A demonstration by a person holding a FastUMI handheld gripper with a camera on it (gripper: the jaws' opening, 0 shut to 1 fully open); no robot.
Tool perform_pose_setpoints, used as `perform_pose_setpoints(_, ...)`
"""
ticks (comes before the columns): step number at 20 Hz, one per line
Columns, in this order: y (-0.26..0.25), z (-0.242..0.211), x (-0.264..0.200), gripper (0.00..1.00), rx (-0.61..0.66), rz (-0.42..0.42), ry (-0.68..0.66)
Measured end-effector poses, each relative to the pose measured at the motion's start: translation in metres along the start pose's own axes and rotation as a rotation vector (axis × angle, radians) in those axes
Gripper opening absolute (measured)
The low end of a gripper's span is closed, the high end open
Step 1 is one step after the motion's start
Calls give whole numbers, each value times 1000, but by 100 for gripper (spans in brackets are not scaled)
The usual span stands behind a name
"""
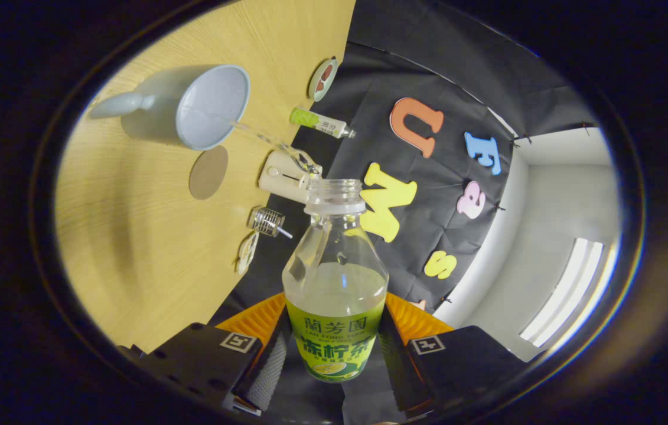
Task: Take the bottle from table, then pour the juice into the cup, finally place the bottle on the coaster
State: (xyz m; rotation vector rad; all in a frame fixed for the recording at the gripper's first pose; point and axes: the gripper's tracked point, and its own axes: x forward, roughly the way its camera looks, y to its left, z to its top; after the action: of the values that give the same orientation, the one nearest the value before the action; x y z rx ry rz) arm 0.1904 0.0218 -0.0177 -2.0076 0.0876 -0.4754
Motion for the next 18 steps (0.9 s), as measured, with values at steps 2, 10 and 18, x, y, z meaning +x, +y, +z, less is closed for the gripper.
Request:
perform_pose_setpoints(2, 0, -1, 2, 80, -6, 2, 2)
perform_pose_setpoints(10, -9, -7, 2, 80, -36, -25, 16)
perform_pose_setpoints(18, -12, -4, 4, 81, -68, -56, 10)
